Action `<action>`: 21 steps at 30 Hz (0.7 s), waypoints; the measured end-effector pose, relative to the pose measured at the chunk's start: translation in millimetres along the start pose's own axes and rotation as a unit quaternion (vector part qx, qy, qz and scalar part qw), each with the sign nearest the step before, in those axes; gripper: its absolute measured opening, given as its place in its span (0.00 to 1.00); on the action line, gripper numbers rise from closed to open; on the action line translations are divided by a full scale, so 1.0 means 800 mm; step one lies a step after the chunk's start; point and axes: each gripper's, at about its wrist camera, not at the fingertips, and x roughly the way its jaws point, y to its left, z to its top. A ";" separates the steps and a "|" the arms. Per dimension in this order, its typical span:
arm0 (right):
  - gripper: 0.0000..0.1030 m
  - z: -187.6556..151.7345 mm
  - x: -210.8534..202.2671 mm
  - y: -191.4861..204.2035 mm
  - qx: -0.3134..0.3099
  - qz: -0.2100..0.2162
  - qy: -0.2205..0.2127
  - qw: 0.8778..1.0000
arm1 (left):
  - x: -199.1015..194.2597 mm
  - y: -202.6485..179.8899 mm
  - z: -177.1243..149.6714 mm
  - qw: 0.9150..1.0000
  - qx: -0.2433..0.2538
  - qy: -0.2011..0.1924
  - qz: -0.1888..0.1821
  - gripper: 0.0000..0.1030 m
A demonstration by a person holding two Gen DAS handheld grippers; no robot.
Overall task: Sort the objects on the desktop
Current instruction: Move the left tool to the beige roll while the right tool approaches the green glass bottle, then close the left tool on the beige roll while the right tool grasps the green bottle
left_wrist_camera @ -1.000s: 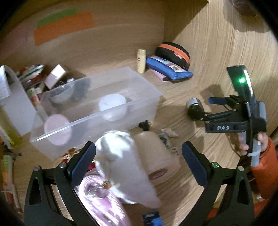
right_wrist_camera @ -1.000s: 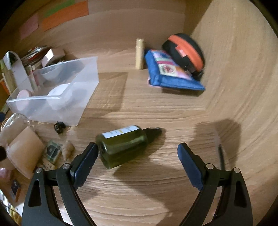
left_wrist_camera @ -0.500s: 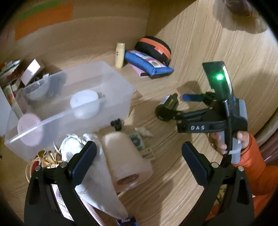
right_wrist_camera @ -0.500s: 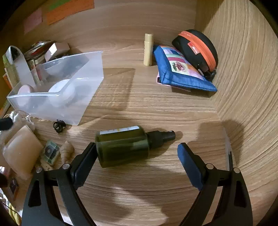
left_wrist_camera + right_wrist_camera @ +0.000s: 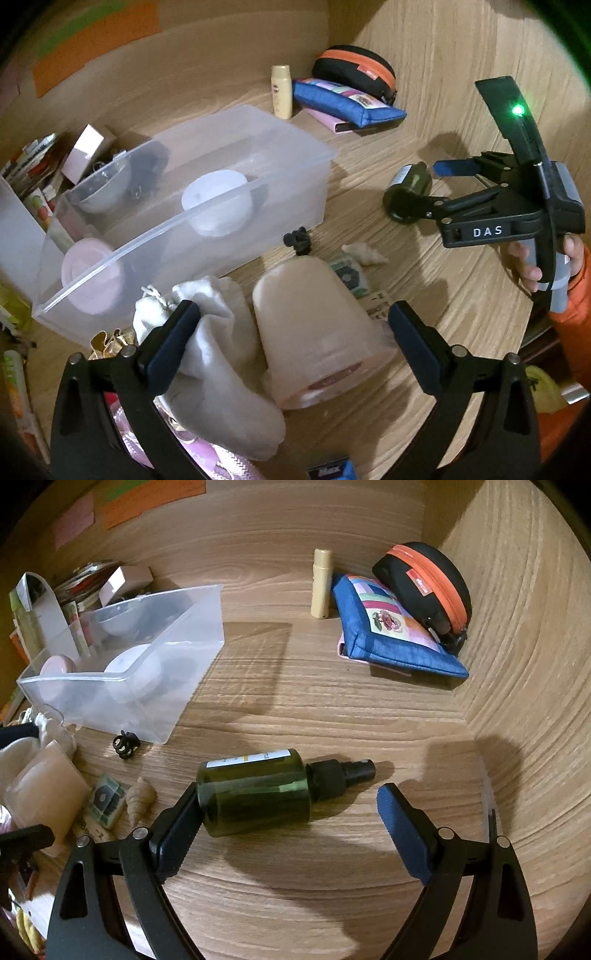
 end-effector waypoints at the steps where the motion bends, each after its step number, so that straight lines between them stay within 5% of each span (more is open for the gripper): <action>1: 0.88 0.000 0.000 0.000 -0.001 0.000 0.000 1.000 | 0.000 0.003 0.000 1.000 0.000 0.007 -0.002 0.99; 5: 0.88 -0.001 -0.007 -0.001 -0.002 0.003 -0.008 1.000 | -0.021 0.016 0.002 0.999 -0.026 0.003 -0.026 0.99; 13: 0.88 -0.003 -0.014 -0.005 0.016 0.014 -0.016 1.000 | -0.072 -0.005 0.028 0.996 -0.030 -0.066 -0.058 0.99; 21: 0.88 -0.006 -0.020 -0.004 0.007 0.012 -0.024 1.000 | -0.005 -0.013 0.013 0.998 -0.031 0.024 -0.040 0.98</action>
